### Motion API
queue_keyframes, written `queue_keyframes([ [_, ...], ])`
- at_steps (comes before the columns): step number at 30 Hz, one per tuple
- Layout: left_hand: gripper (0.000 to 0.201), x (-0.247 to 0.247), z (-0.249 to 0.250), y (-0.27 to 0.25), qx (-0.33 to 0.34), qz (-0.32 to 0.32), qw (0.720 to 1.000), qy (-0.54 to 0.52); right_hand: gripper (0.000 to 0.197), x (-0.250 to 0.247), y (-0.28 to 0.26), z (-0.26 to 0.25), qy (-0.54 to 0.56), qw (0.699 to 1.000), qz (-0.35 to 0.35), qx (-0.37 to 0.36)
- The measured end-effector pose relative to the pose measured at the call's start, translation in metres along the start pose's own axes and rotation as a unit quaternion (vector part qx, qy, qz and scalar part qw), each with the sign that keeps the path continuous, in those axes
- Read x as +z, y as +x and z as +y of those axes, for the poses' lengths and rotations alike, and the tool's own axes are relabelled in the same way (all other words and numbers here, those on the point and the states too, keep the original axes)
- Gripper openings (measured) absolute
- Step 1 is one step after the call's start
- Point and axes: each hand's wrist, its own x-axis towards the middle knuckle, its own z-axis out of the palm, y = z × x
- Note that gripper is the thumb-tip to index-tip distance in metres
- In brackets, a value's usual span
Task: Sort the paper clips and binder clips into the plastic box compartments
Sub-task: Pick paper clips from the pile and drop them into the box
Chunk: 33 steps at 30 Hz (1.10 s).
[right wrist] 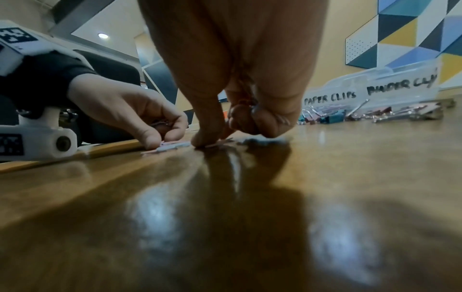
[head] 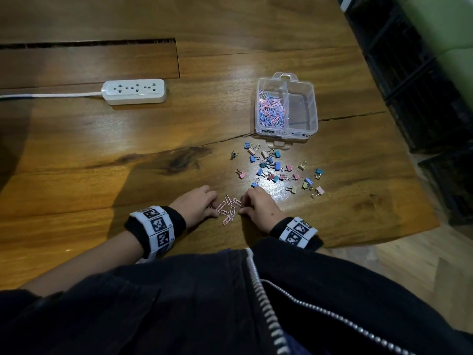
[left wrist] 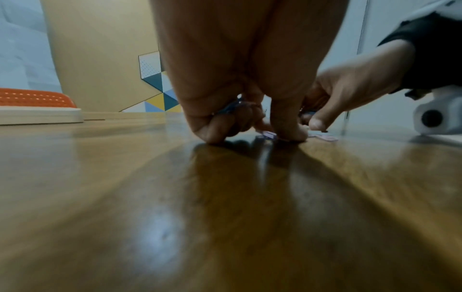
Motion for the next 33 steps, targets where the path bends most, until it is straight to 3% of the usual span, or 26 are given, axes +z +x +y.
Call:
queue_keyframes([
  [2, 0.021, -0.001, 0.003, 0.001, -0.001, -0.012, 1.0, 0.017, 0.012, 0.003, 0.0, 0.0, -0.021, 1.0, -0.007, -0.006],
  [6, 0.035, 0.001, 0.003, 0.004, 0.017, 0.003, 0.994, 0.11, 0.014, 0.007, 0.0, -0.002, -0.054, 0.998, -0.022, -0.017],
  [8, 0.035, 0.002, 0.002, 0.005, 0.023, 0.028, 0.994, 0.104, 0.009, 0.002, -0.004, -0.003, -0.033, 0.999, -0.019, -0.019],
  [12, 0.018, -0.003, -0.001, 0.005, 0.0, 0.053, 0.996, -0.068, 0.019, -0.014, -0.012, 0.007, 0.023, 0.999, -0.016, -0.031],
  [16, 0.011, -0.009, 0.0, 0.005, -0.03, 0.052, 0.969, -0.242, 0.022, -0.017, -0.009, 0.014, -0.003, 0.998, -0.042, -0.042],
  [21, 0.032, -0.015, 0.004, 0.005, -0.11, 0.032, 0.906, -0.408, 0.014, -0.016, -0.005, 0.01, -0.073, 0.994, -0.067, -0.049],
  [22, 0.033, -0.015, 0.005, 0.004, -0.116, 0.026, 0.913, -0.39, 0.007, -0.015, -0.005, 0.009, -0.078, 0.994, -0.065, -0.049],
  [24, 0.037, -0.013, 0.008, 0.004, -0.108, 0.023, 0.952, -0.284, 0.018, -0.016, -0.006, 0.007, -0.057, 0.996, -0.056, -0.034],
  [27, 0.06, -0.008, 0.016, 0.003, -0.098, 0.02, 0.993, -0.054, 0.016, -0.022, -0.009, 0.002, 0.116, 0.993, -0.029, 0.021],
  [30, 0.089, 0.002, 0.021, 0.005, -0.102, 0.031, 0.993, 0.057, 0.015, -0.026, -0.007, 0.0, 0.339, 0.94, -0.002, 0.047],
  [33, 0.068, 0.012, 0.023, 0.007, -0.064, 0.048, 0.997, 0.02, 0.025, -0.03, -0.004, 0.0, 0.448, 0.889, -0.016, 0.095],
])
